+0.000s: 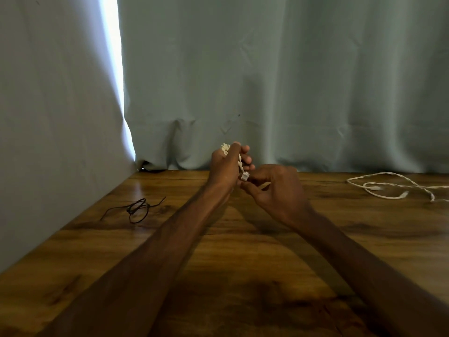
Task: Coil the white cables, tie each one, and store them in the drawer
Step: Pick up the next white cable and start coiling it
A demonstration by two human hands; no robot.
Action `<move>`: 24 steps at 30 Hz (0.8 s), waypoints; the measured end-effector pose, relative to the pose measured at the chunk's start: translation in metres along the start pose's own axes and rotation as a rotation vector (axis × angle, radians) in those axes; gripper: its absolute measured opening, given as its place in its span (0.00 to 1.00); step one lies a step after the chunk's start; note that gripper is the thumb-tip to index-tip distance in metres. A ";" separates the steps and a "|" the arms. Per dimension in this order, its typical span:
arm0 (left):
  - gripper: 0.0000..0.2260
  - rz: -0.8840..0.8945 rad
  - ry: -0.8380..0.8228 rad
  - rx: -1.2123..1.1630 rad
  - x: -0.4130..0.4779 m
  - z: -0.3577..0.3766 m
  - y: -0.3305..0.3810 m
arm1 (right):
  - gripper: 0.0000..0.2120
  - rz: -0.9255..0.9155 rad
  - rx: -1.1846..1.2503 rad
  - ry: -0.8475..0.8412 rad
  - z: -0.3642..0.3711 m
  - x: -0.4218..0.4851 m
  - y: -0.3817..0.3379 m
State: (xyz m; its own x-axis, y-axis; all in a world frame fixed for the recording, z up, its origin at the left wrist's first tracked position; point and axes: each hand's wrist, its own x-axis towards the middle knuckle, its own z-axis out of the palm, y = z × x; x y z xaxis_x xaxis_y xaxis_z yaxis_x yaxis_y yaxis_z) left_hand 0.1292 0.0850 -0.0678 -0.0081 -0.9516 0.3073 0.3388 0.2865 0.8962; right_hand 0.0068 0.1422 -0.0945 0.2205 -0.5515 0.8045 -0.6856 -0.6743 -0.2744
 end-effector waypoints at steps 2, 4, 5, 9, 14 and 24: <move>0.14 0.005 -0.024 0.016 -0.002 -0.001 -0.001 | 0.04 -0.058 -0.020 -0.012 0.001 -0.001 0.001; 0.14 -0.008 -0.042 0.039 -0.005 -0.002 0.000 | 0.04 -0.122 -0.055 -0.031 0.002 -0.001 0.002; 0.15 -0.017 -0.042 0.063 -0.005 -0.002 0.000 | 0.04 -0.146 -0.066 -0.033 0.001 0.000 0.002; 0.19 -0.064 -0.105 0.237 -0.001 -0.004 0.001 | 0.04 -0.173 -0.063 0.009 -0.005 0.001 0.002; 0.32 -0.251 -0.324 0.157 -0.005 0.000 0.001 | 0.07 -0.091 -0.119 0.068 -0.007 0.003 0.010; 0.37 -0.309 -0.425 0.193 -0.009 0.008 -0.002 | 0.26 -0.004 -0.076 -0.027 -0.010 0.003 0.024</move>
State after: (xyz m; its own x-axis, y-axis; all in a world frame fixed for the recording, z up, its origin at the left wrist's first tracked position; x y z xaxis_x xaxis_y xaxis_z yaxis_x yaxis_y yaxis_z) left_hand 0.1214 0.0936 -0.0701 -0.4720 -0.8773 0.0872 0.0827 0.0544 0.9951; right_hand -0.0156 0.1296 -0.0939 0.2411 -0.5626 0.7908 -0.7354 -0.6376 -0.2294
